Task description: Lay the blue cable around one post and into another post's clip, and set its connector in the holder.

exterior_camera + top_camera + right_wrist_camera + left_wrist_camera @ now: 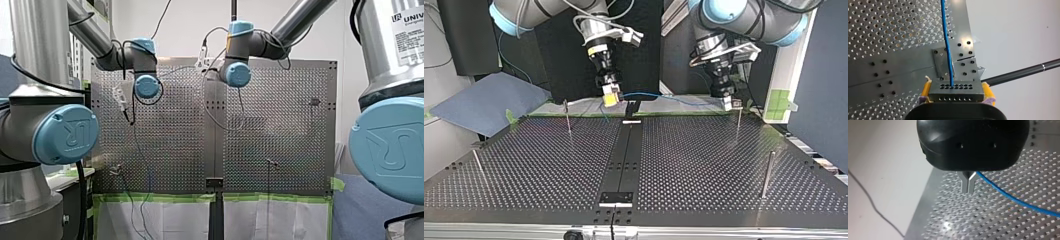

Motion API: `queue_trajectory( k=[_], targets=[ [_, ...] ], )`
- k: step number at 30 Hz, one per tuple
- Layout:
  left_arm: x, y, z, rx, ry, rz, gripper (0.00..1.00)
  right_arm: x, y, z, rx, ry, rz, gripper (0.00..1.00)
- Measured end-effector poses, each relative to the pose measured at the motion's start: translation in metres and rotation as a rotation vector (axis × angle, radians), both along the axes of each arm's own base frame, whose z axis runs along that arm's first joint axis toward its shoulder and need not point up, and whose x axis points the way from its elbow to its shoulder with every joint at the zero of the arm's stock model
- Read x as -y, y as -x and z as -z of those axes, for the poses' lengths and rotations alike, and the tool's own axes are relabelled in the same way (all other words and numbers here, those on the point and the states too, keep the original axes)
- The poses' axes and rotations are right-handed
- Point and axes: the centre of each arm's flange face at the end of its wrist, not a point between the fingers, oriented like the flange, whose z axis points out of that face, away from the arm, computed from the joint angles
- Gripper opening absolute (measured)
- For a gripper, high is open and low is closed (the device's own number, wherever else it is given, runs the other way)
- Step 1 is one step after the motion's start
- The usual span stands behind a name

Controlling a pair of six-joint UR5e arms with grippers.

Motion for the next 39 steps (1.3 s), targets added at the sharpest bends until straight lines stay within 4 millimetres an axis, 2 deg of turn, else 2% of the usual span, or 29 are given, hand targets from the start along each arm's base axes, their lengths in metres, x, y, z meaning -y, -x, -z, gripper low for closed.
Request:
queue_trajectory(
  k=[9,15,21,28,36,39],
  targets=[
    [-0.024,0.002,-0.033,0.029,0.020,-0.026,0.00,0.005,-0.013,-0.020,0.020,0.029,-0.030,0.00],
    [-0.038,-0.002,-0.057,0.060,0.046,-0.023,0.00,0.008,-0.029,-0.017,-0.018,0.026,-0.061,0.00],
    [-0.052,-0.014,-0.076,0.070,0.059,-0.019,0.00,0.010,-0.044,-0.016,-0.033,0.029,-0.084,0.00],
    [-0.071,-0.030,-0.098,0.073,0.079,-0.013,0.00,0.010,-0.058,-0.034,-0.014,0.053,-0.109,0.00],
    [-0.092,-0.042,-0.110,0.053,0.083,-0.011,0.00,0.011,-0.071,-0.059,0.015,0.086,-0.127,0.00],
    [-0.102,-0.052,-0.116,0.058,0.088,-0.010,0.00,0.011,-0.075,-0.068,0.024,0.094,-0.134,0.00]
  ],
)
